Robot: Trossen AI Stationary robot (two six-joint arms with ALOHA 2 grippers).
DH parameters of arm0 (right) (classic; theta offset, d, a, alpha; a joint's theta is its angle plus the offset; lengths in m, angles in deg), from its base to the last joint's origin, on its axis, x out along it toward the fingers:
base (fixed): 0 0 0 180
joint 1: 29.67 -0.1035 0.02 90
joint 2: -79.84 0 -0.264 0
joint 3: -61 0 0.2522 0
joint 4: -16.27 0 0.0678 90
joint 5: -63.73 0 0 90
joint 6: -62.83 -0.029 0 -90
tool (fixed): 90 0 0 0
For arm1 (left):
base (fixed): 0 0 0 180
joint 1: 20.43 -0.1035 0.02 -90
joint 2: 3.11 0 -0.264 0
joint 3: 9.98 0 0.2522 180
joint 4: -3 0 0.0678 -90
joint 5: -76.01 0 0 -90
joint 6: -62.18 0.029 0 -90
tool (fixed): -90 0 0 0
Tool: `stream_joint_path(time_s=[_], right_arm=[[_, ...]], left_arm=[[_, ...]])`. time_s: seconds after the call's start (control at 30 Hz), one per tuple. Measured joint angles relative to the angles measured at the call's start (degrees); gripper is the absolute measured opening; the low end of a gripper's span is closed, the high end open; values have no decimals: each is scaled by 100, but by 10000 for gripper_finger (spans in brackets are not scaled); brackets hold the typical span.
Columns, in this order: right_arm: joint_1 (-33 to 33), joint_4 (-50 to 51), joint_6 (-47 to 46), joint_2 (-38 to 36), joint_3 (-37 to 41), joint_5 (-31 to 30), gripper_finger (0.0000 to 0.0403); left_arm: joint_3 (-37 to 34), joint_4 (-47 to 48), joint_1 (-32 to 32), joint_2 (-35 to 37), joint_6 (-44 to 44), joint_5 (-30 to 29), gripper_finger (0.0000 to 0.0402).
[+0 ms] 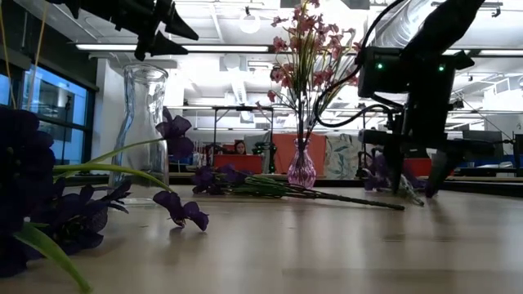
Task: Sort flowers into vase by color
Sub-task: Put the right purple flowers into the transparent vase
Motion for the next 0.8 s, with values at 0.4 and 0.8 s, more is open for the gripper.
stream_joint_path(time_s=[0.4,0.8], right_arm=[[311,824,765,65,-383,-357,236],[354,-399,794,21,-365,-192,236]], left_arm=[[0,-9,0,0,-299,-22,246],[0,-7,4,2,-868,29,246]])
